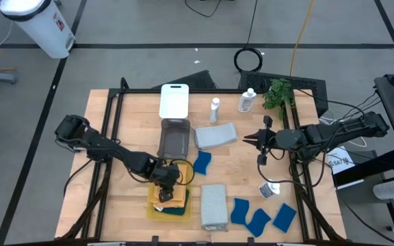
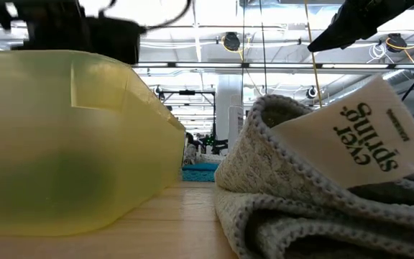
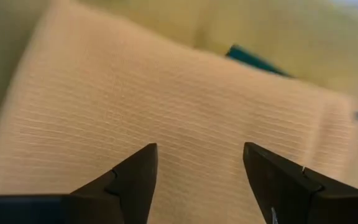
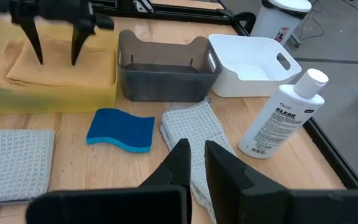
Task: Pick & Place Kitchen Items
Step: Put the yellow towel into the yellow bin, then put the gray towel into the yellow bin
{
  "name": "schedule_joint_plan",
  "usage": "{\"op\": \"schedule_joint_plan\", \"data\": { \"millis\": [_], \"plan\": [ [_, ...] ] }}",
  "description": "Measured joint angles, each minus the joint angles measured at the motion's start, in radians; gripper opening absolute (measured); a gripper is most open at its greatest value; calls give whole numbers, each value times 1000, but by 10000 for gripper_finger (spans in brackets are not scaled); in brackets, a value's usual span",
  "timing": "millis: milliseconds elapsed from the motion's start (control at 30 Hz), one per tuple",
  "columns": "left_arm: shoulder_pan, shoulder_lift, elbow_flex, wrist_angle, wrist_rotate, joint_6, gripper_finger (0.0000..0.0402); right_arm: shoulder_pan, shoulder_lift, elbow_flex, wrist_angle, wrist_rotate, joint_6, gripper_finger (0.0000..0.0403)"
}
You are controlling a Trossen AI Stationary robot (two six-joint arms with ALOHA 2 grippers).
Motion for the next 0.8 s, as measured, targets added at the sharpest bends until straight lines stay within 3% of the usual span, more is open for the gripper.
{"op": "schedule_joint_plan", "data": {
  "millis": [267,467,633,800],
  "plan": [
    [-26,-235,0,0,-146,118,243,0,0,0,0,0,0,18],
    [-6,-403,0,10,-144,153,244,0,0,0,1,0,-1,18],
    [-29,-527,-18,-18,-226,420,243,0,0,0,3,0,-3,18],
    [2,-672,-153,153,-223,644,244,0,0,0,3,0,-4,18]
  ]
}}
